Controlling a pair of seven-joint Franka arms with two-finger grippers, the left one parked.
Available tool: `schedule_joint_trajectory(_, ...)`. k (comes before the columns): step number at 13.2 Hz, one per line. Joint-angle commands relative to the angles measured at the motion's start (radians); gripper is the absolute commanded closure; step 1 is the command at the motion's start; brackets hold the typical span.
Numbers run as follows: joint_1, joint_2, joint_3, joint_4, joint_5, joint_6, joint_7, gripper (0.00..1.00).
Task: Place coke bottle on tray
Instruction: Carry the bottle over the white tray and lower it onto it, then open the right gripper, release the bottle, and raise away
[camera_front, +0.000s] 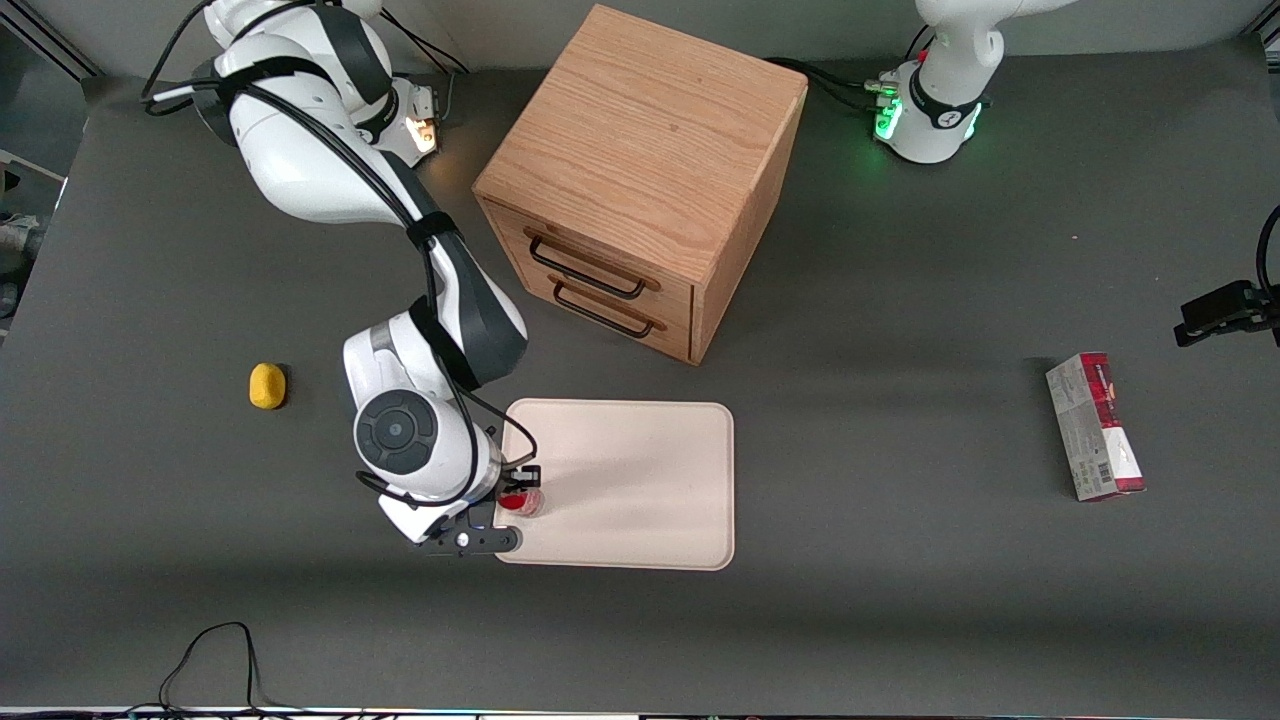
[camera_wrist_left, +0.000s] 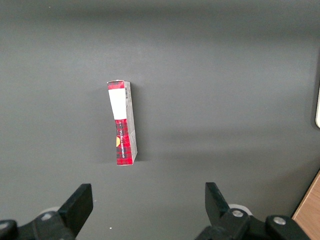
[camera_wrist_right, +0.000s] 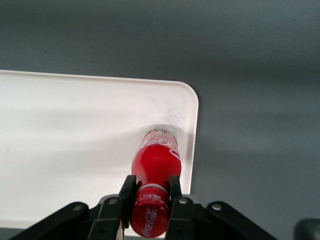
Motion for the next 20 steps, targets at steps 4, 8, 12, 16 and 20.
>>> schedule_joint_trajectory(4, 0.002, 0.021, 0.0, 0.04, -0.016, 0.008, 0.035, 0.0)
schedule_joint_trajectory(8, 0.004, -0.012, -0.001, 0.042, -0.017, -0.035, 0.037, 0.0)
schedule_joint_trajectory(12, 0.005, -0.156, 0.0, 0.04, -0.016, -0.226, 0.034, 0.0)
schedule_joint_trajectory(16, -0.036, -0.366, -0.003, -0.021, -0.011, -0.449, -0.038, 0.0)
schedule_joint_trajectory(20, -0.154, -0.642, -0.006, -0.336, 0.003, -0.422, -0.208, 0.0)
